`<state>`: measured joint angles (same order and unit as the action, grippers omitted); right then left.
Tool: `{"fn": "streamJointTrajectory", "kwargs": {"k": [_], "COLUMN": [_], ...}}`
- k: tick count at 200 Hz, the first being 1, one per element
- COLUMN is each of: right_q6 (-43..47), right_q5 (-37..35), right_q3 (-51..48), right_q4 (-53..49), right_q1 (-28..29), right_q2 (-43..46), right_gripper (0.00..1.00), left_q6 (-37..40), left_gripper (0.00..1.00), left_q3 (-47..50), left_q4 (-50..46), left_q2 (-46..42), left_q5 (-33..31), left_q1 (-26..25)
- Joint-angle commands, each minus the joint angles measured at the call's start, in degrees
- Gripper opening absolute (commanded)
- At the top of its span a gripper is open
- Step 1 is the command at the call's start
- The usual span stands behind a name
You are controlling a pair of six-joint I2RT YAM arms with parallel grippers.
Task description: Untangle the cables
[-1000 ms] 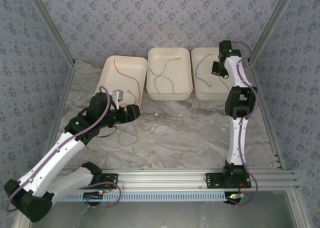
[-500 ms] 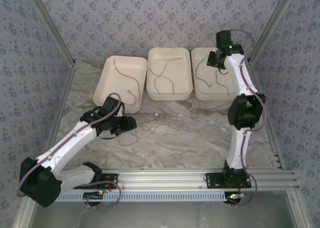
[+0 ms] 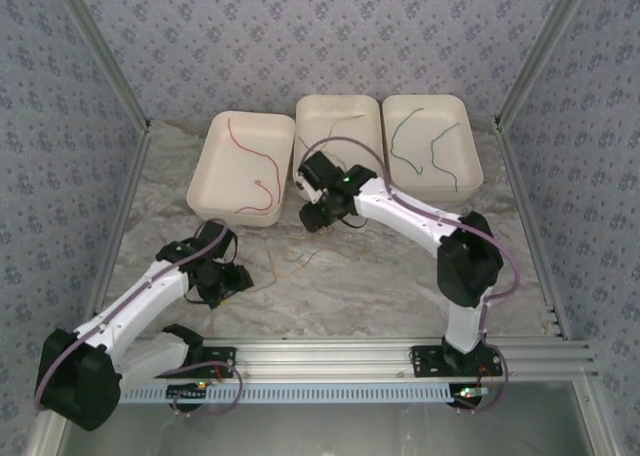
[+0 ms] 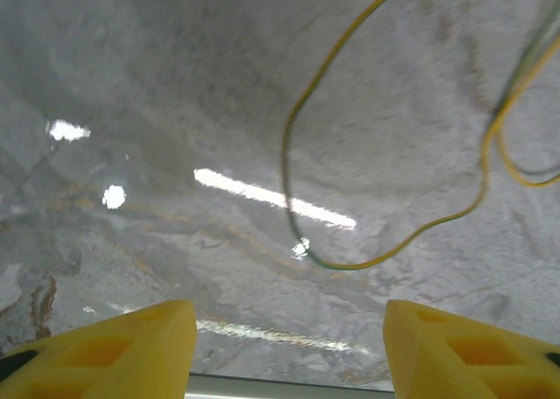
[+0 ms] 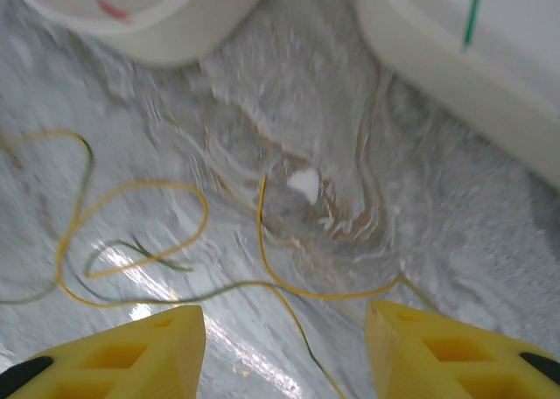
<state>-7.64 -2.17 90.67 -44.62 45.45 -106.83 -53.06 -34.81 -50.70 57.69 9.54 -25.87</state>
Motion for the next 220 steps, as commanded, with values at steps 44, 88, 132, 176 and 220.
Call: {"fn": "streamJointTrajectory", "kwargs": {"k": [44, 88, 132, 176, 220], "right_q6": [2.51, 2.83, 3.55, 3.68, 3.21], "right_q5": [-5.77, -4.72, -4.08, -3.08, -1.9], "right_q3": [5.32, 7.71, 9.53, 10.08, 10.79], "right_q4": [-4.64, -5.02, -6.33, -6.98, -8.1], "right_q1": [1.59, 2.16, 3.15, 3.13, 3.46], "right_q2": [-11.29, -14.73, -17.19, -19.65, -21.11], "right_gripper": [0.51, 0.51, 0.52, 0.47, 0.41], "left_q6": [-12.72, -10.03, -10.37, -9.88, -9.6], "left_gripper": [0.59, 0.57, 0.56, 0.56, 0.56], "left_q3": [5.9, 2.85, 2.38, 1.25, 1.02], "left_q4": [9.16, 6.07, 5.7, 4.98, 5.3], "left_q2": [-4.9, -4.95, -6.54, -7.62, -7.42], "left_q5": [4.06, 3.48, 2.65, 2.25, 2.37], "left_q1": [0.29, 0.29, 0.29, 0.29, 0.29]}}
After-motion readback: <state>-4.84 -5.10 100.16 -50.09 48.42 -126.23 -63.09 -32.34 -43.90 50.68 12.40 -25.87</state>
